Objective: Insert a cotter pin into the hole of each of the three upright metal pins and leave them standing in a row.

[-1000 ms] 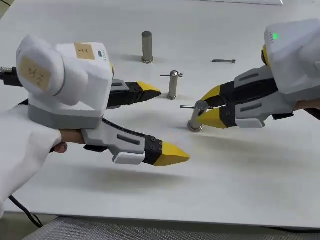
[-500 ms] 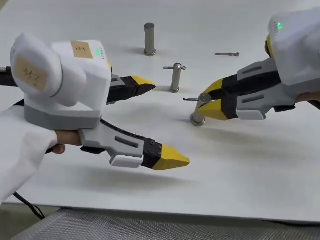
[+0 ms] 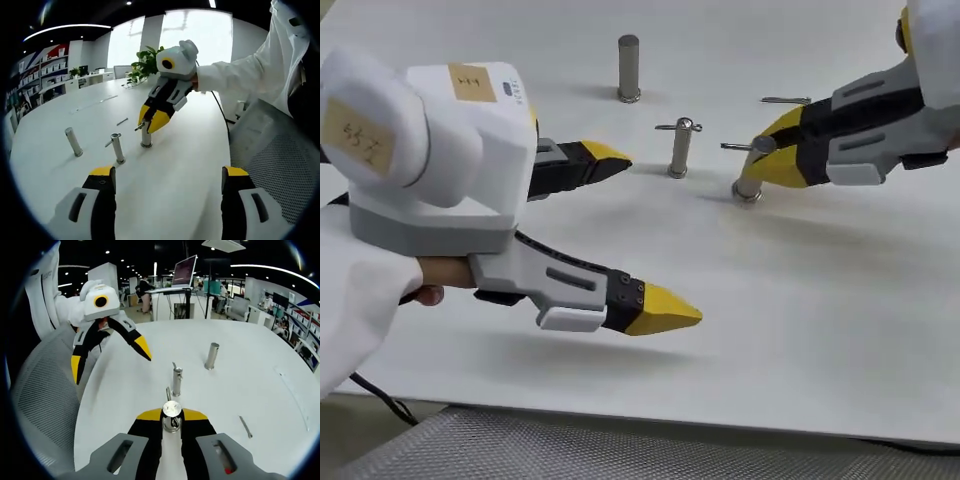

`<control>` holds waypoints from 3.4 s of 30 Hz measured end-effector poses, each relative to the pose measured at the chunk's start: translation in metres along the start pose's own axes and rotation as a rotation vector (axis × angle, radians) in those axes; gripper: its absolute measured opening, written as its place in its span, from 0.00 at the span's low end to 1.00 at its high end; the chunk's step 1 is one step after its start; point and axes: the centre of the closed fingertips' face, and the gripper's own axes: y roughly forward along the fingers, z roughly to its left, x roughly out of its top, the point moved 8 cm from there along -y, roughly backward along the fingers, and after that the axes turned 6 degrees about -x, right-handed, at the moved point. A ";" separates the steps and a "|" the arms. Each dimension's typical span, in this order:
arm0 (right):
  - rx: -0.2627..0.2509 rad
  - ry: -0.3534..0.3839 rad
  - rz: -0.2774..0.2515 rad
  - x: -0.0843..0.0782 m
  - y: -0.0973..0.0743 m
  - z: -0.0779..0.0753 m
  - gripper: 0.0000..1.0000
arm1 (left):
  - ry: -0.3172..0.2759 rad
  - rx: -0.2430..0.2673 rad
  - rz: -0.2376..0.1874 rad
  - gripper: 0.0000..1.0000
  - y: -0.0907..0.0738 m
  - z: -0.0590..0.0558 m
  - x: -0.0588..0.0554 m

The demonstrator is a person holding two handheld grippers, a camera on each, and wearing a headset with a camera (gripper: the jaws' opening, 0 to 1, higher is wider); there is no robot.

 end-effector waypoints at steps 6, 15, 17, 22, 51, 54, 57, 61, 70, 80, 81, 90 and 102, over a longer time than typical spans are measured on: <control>-0.008 0.008 0.005 -0.004 0.002 -0.013 0.07 | -0.019 0.002 -0.015 0.86 -0.001 -0.004 0.005; 0.015 0.008 -0.005 -0.006 0.007 -0.016 0.07 | -0.021 0.012 -0.007 0.86 -0.005 0.001 0.004; 0.019 0.006 -0.007 -0.005 0.007 -0.016 0.07 | -0.039 0.000 -0.017 0.86 -0.006 0.001 0.004; 0.024 0.009 -0.014 -0.006 0.006 -0.016 0.08 | -0.039 0.003 -0.015 0.86 -0.004 -0.002 0.008; -0.122 0.318 -0.216 -0.021 -0.081 0.015 0.26 | -0.132 0.126 -0.089 0.82 -0.020 0.004 0.013; -0.153 0.347 -0.215 -0.031 -0.092 0.021 0.28 | -0.135 0.136 -0.104 0.81 -0.024 0.005 0.011; -0.174 0.365 -0.203 -0.039 -0.100 0.026 0.26 | -0.127 0.138 -0.093 0.80 -0.024 0.006 0.010; -0.214 0.391 -0.195 -0.050 -0.113 0.036 0.30 | -0.132 0.146 -0.086 0.80 -0.026 0.008 0.008; -0.249 0.431 -0.134 -0.067 -0.120 0.050 0.57 | -0.138 0.173 -0.119 0.80 -0.031 0.016 0.005; -0.260 0.464 -0.123 -0.069 -0.123 0.058 0.68 | -0.156 0.186 -0.133 0.80 -0.035 0.026 0.005; -0.261 0.465 -0.123 -0.069 -0.123 0.058 0.68 | -0.154 0.192 -0.136 0.80 -0.035 0.028 0.006; -0.283 0.490 -0.127 -0.072 -0.128 0.062 0.67 | -0.137 0.241 -0.160 0.80 -0.037 0.046 0.015; -0.315 0.519 -0.128 -0.076 -0.135 0.071 0.65 | -0.130 0.284 -0.164 0.78 -0.031 0.083 0.020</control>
